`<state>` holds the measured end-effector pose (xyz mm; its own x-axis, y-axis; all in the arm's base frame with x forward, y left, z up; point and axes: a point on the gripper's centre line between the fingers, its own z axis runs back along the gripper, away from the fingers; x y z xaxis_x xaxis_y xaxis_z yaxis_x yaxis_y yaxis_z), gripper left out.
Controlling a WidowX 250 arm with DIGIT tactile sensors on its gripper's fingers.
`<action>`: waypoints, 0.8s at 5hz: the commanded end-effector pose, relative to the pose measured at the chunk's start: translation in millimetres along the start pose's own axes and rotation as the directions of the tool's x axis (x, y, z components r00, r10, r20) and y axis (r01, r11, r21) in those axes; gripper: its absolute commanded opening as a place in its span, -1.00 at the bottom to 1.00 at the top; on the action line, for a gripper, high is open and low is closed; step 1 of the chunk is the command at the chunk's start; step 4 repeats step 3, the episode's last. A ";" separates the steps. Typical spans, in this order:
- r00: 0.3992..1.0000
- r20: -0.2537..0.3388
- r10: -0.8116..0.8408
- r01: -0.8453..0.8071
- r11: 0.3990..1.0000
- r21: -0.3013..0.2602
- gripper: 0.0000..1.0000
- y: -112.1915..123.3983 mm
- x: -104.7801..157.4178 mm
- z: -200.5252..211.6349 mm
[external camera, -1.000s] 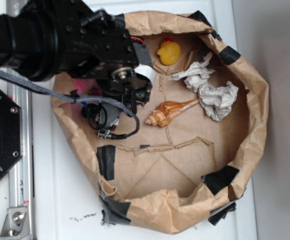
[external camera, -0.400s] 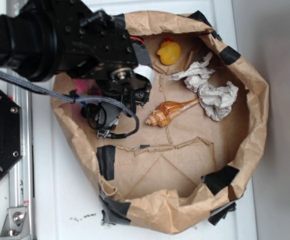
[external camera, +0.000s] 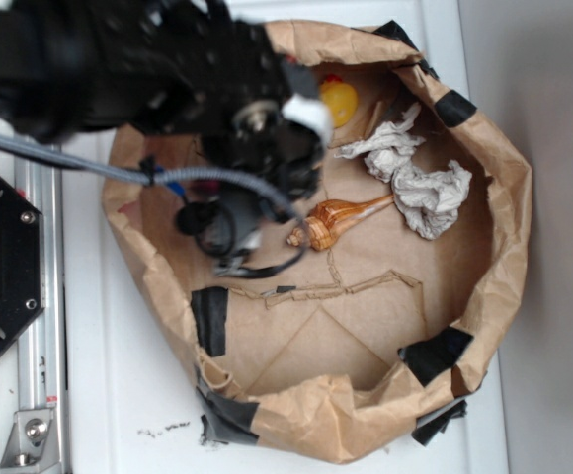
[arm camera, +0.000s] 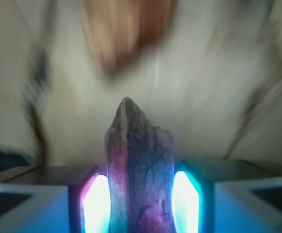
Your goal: Grab the wood chip.
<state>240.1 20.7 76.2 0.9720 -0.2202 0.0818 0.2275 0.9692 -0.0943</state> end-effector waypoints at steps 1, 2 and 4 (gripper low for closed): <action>0.996 0.084 -0.021 0.021 1.000 -0.001 -1.00 -20.1 44.9 72.2; 0.994 0.107 -0.011 0.010 1.000 0.014 -1.00 -25.3 39.0 62.1; 0.994 0.105 -0.034 0.032 0.999 0.020 -1.00 -27.3 32.0 55.8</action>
